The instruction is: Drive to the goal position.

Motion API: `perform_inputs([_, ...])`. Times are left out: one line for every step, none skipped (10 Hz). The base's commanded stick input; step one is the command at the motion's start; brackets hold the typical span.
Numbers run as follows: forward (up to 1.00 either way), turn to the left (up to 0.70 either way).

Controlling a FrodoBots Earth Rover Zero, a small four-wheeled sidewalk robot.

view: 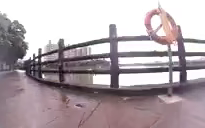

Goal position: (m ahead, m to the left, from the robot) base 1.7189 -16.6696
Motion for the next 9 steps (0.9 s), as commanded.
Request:
perform_inputs([0.0,-1.0])
perform_inputs([0.0,-1.0])
perform_inputs([0.0,-1.0])
perform_inputs([0.0,-1.0])
perform_inputs([0.0,-1.0])
perform_inputs([0.0,-1.0])
perform_inputs([0.0,-1.0])
perform_inputs([0.0,-1.0])
perform_inputs([0.0,-1.0])
